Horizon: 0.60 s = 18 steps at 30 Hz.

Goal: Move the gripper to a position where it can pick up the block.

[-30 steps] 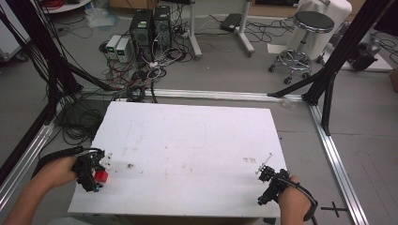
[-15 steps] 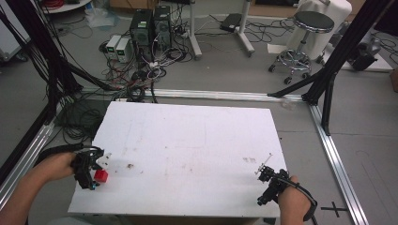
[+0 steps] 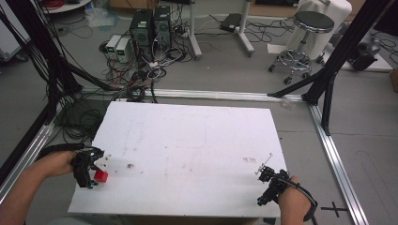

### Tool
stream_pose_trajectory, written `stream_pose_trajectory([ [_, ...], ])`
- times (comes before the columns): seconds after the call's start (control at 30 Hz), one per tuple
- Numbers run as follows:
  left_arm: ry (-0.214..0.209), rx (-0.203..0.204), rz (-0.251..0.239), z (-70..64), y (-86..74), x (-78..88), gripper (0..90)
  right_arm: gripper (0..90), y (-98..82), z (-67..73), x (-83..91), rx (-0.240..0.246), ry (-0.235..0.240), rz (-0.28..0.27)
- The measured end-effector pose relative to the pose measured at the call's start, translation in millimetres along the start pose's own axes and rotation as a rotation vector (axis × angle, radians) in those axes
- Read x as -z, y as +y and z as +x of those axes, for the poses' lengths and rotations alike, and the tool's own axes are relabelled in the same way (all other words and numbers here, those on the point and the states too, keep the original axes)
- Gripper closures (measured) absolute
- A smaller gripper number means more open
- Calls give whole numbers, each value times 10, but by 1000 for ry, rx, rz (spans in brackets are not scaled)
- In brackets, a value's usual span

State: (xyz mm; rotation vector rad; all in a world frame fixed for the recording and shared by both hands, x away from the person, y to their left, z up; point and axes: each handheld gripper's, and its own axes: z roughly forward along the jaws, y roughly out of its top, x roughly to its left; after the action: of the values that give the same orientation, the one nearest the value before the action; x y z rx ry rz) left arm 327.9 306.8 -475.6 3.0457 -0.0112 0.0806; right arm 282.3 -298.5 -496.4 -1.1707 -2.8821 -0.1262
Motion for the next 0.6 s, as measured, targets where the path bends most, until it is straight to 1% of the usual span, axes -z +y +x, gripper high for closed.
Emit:
stream_pose_trajectory([
  [0.23,-7,-1,17,6,17,-60,229,21,3,3,7,6,0,-2],
  [0.27,-8,-10,21,16,16,-76,229,21,2,3,7,6,1,-3],
  [0.33,-14,-6,23,18,14,-86,229,21,-1,0,8,7,-1,-3],
  [0.37,-2,-15,25,27,8,-106,229,21,-1,2,8,3,0,-2],
  [0.4,-2,-15,25,27,8,-106,229,21,-2,1,6,4,1,-3],
  [0.6,-16,-29,32,34,-23,-168,229,21,-1,1,4,3,1,1],
])
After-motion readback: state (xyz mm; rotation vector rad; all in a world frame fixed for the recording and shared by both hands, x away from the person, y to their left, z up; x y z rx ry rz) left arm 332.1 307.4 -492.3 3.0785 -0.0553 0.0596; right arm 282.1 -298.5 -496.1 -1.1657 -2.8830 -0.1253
